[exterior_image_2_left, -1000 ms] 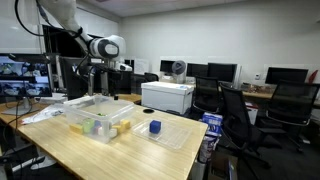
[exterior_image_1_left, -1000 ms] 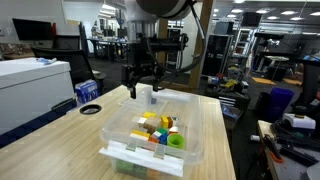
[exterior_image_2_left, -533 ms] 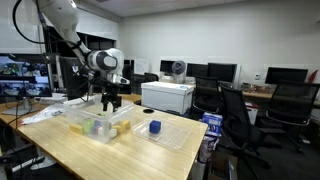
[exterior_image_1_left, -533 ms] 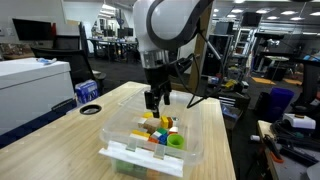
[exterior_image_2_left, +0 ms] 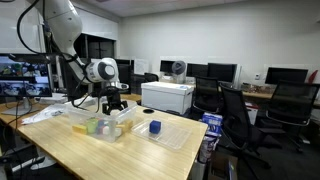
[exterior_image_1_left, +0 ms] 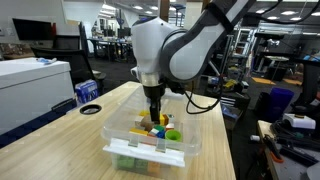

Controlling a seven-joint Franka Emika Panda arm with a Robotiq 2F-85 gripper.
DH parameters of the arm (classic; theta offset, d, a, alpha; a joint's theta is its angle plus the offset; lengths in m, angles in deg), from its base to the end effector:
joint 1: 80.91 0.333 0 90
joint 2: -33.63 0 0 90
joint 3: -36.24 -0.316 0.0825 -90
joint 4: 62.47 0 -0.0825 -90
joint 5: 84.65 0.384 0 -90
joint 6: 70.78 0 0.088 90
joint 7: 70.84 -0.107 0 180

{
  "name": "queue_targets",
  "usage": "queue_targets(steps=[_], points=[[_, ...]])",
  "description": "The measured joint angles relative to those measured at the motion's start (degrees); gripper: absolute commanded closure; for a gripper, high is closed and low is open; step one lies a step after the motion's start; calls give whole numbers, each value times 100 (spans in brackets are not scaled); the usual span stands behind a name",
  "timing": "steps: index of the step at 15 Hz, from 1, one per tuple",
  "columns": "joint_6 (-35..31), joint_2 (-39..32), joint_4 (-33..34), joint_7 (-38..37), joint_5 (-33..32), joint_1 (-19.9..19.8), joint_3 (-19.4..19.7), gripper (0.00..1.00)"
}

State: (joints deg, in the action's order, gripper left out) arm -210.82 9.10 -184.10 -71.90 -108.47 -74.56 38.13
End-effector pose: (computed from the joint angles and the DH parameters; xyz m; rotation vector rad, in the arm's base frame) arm 0.5632 0.0432 0.1976 2.8152 0.5656 -0.1355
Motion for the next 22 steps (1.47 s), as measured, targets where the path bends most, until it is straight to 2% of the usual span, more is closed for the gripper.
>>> queue_targets(steps=[2, 4, 5, 7, 8, 15, 16, 17, 22], points=[[-627, 0, -75, -22, -393, 28, 93, 0], [-864, 0, -95, -14, -392, 19, 124, 0], [-803, -1, -95, 85, -197, -24, 61, 0], [-374, -2, -52, 552, 705, -207, -280, 0], [-340, -2, -30, 625, 857, -243, -339, 0], [-1224, -185, 19, 534, 895, -233, -205, 0], [-1290, -239, 19, 495, 895, -233, -184, 25], [-1363, -305, 19, 449, 895, -229, -163, 27], [-1566, -609, 113, 228, 895, -154, -66, 63]])
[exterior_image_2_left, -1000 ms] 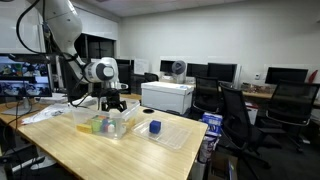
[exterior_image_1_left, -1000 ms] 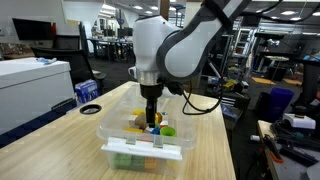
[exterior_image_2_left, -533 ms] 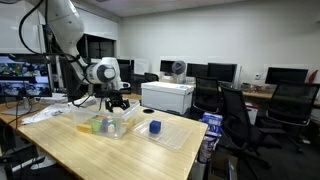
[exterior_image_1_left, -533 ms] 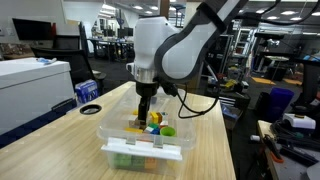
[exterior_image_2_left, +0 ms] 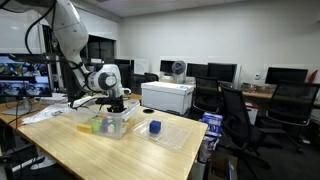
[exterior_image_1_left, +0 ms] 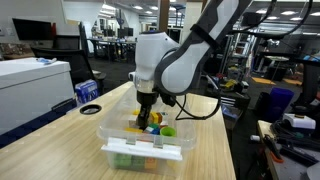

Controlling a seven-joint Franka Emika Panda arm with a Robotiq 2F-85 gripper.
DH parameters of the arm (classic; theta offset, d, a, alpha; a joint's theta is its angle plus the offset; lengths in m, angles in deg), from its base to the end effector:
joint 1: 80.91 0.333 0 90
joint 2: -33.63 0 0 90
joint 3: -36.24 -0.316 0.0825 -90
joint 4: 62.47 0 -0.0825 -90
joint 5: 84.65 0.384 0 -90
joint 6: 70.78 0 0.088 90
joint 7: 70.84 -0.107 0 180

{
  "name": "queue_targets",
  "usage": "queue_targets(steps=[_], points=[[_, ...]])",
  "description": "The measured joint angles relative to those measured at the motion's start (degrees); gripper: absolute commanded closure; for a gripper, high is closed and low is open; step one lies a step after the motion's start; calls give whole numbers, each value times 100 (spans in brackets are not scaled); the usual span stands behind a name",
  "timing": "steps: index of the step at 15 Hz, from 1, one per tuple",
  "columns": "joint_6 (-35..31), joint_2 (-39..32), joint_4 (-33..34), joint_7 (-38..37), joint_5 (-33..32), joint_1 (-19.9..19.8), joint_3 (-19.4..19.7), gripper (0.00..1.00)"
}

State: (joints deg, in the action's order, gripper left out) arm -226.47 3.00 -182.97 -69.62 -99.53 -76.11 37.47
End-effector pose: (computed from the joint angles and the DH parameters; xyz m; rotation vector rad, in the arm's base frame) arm 0.5831 0.0456 0.1662 2.9756 0.4799 0.1217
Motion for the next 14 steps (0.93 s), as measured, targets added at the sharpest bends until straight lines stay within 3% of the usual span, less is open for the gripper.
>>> queue_targets(steps=[1, 8, 14], points=[[-2, -43, 38, -40, 0, 25, 16, 69], [138, 62, 226, -167, 1, 313, 158, 69], [1672, 962, 434, -130, 545, 203, -258, 69]])
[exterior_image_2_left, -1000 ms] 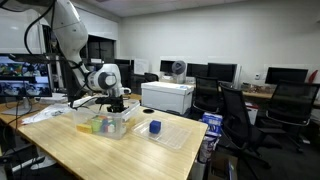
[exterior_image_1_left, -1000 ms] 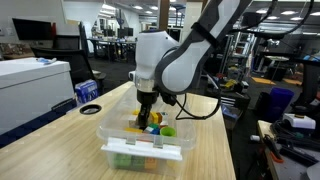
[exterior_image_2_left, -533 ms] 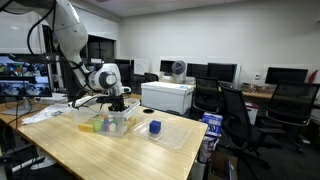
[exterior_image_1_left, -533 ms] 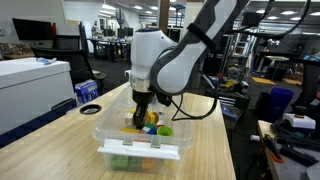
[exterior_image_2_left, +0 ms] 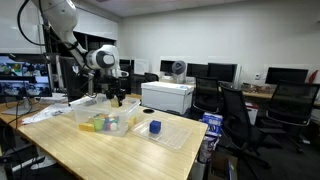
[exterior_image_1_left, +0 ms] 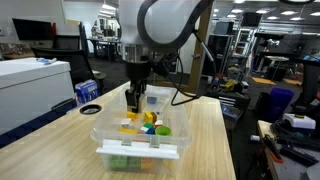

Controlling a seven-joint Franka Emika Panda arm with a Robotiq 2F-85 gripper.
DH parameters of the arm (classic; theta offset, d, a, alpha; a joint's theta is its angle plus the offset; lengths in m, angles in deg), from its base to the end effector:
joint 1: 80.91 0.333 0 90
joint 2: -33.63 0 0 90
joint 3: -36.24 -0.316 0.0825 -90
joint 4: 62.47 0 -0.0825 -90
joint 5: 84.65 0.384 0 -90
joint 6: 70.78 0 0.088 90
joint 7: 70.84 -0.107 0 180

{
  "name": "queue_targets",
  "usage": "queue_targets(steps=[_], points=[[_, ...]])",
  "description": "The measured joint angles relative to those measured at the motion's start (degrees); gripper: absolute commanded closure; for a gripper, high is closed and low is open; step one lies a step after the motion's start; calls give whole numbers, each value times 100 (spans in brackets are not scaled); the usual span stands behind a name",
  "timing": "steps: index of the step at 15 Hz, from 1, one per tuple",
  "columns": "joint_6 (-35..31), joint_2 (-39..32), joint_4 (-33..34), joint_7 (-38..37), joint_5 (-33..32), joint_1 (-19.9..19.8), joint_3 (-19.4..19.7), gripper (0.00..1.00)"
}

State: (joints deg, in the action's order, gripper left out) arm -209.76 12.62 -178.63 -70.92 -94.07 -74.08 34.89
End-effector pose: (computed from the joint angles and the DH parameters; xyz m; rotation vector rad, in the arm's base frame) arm 0.5973 0.0848 0.2688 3.0161 0.3975 0.0598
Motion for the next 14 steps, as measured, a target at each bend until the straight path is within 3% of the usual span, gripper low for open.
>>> queue_targets(steps=[7, 10, 14], points=[[832, 817, 321, 147, 230, -379, 20, 69], [882, 984, 323, 713, 364, -690, 108, 69], [1124, 1054, 333, 2053, 799, -1182, 250, 69]])
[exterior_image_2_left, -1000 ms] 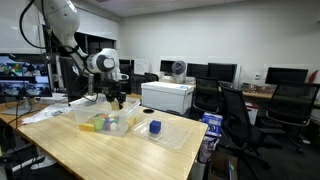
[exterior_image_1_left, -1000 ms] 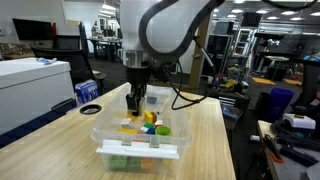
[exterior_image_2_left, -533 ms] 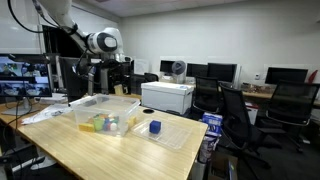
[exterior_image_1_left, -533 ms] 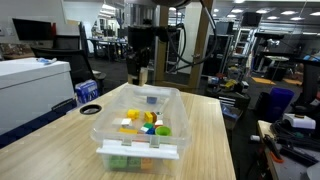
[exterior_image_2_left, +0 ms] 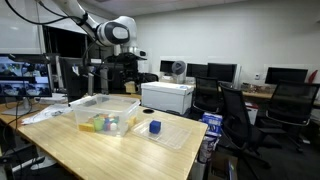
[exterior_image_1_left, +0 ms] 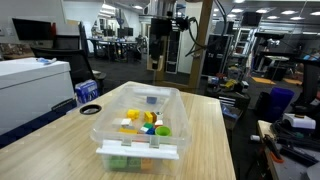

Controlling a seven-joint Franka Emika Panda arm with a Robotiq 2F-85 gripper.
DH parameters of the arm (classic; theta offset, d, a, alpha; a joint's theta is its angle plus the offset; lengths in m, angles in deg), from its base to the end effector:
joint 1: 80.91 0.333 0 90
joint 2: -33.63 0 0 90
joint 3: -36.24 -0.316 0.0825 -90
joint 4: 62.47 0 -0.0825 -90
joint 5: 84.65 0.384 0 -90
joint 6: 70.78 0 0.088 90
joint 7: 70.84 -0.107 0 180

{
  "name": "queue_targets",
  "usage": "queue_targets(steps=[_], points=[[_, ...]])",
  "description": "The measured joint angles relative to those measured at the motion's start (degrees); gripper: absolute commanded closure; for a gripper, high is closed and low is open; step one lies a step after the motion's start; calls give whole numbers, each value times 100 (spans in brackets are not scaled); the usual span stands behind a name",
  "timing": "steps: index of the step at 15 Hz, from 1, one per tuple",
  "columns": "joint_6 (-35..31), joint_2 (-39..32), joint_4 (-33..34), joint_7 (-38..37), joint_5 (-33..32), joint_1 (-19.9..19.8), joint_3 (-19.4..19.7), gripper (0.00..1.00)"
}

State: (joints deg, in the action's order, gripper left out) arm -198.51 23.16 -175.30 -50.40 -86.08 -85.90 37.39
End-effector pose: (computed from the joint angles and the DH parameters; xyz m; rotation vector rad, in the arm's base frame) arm 0.5973 -0.0646 0.3870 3.0716 0.4087 0.1081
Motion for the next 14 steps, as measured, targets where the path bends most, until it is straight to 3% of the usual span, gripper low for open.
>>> queue_targets(steps=[5, 14], points=[[-18, -2, 0, 987, 79, -407, 226, 69], [-752, -492, 29, 1201, 75, -686, 432, 69]])
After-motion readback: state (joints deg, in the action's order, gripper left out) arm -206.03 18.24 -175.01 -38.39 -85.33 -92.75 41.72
